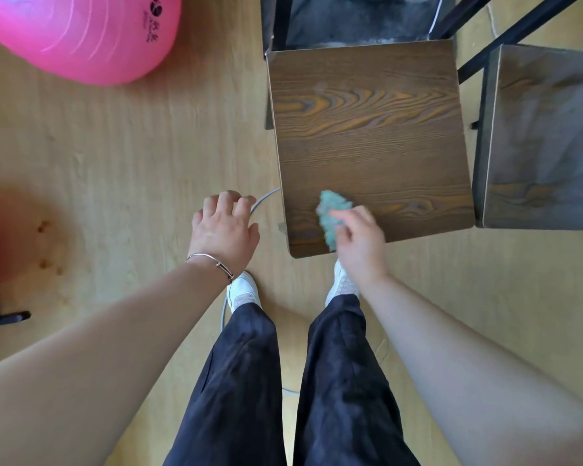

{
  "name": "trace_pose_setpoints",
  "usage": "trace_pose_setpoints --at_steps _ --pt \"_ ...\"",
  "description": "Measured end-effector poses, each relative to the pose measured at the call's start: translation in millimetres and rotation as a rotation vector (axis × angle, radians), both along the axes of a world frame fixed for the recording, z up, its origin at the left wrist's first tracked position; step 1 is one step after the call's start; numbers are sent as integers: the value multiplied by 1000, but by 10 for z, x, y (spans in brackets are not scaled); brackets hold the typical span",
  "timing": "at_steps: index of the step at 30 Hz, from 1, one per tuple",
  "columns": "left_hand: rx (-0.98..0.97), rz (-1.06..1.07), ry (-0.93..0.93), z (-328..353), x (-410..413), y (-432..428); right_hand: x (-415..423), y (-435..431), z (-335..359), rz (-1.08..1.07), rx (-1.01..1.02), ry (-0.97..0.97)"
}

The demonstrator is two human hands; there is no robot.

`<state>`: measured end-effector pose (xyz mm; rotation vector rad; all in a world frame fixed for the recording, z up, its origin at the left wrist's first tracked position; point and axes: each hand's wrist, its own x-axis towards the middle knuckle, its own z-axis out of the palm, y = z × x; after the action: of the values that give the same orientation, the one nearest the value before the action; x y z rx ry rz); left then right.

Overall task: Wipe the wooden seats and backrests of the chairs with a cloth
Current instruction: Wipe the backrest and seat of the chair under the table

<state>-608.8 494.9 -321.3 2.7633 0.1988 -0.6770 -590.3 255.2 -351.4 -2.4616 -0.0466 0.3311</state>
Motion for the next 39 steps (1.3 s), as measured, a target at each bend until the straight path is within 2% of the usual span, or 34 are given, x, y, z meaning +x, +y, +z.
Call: trace_pose_setpoints --at_steps 3,6,13,17,19,21,23,25,34,39 --pt "-12 0 -5 -31 15 -9 117 -393 -10 -267 -192 0" --pt "-17 9 3 -58 25 0 80 -396 -123 -233 -271 68" --pt "2 22 15 -2 4 150 -367 422 -167 121 -100 32" --pt "15 52 8 106 22 266 -516 678 -161 283 -19 135" --pt "31 79 1 177 57 315 -436 788 -101 203 29 196" --pt "49 111 -7 252 118 351 -223 887 32 21 83 187" --pt "62 152 -33 353 227 385 106 976 231 -108 122 107" --pt "50 199 -76 487 419 403 486 1048 484 -129 147 -21" --pt "17 224 -484 1468 1844 442 2291 1262 1788 31 177 -606" --pt "48 213 -650 1778 2306 425 2866 1368 2213 105 158 -823"
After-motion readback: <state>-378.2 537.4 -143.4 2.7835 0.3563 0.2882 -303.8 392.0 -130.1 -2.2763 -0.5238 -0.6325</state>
